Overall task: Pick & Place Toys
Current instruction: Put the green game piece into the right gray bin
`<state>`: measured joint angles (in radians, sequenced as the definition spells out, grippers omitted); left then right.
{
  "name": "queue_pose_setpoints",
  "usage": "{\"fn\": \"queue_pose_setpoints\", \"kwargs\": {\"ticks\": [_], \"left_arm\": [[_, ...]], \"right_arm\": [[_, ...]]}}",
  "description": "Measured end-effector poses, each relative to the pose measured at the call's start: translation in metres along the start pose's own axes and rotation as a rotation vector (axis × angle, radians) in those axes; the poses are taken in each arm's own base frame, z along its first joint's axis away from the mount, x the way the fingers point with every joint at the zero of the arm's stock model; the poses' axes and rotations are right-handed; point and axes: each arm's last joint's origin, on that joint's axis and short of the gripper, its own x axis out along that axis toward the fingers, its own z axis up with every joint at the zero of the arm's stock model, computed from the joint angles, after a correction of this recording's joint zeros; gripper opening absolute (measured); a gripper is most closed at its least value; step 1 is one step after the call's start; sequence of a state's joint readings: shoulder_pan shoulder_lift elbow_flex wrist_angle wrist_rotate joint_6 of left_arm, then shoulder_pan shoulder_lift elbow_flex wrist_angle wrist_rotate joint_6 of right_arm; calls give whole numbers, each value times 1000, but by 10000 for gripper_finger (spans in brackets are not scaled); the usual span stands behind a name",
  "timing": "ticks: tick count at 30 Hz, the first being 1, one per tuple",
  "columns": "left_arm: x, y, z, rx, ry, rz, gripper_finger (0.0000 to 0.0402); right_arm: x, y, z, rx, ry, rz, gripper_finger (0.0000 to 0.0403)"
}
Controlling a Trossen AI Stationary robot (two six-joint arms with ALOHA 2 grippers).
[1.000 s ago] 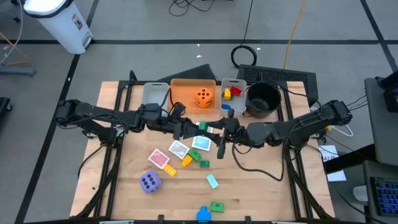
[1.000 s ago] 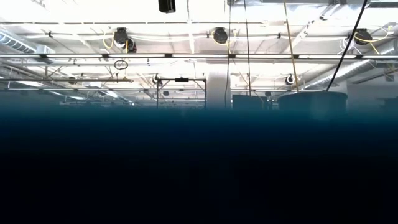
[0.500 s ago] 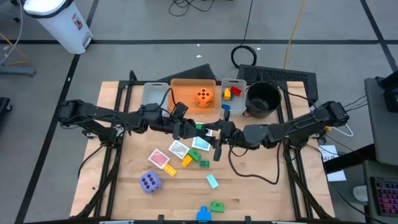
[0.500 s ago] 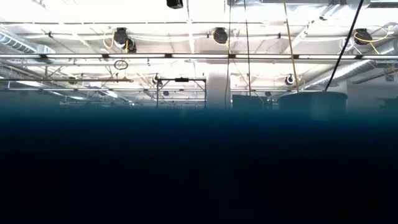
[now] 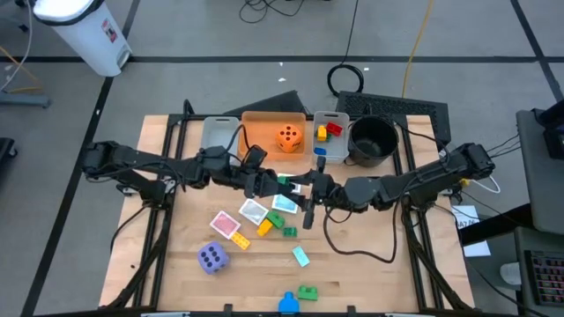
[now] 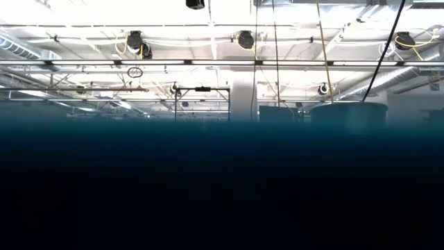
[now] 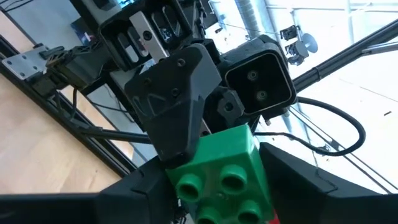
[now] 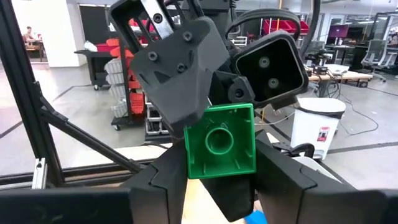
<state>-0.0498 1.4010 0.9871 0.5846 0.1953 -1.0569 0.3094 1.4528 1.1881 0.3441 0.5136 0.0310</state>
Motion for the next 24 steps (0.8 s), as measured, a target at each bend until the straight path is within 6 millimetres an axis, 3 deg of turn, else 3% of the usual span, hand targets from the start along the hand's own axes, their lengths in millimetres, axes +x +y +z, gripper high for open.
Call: {"fn": "queue_pose_setpoints", "kwargs": {"ticks": [7,24], "left_arm": [[0,0,-1,-7,15,-2,148],[0,-2,0,67,27,-21,143]], "right_arm": [[0,0,-1,-49,3,29,144],[0,2,2,10,-25,55,210]]}}
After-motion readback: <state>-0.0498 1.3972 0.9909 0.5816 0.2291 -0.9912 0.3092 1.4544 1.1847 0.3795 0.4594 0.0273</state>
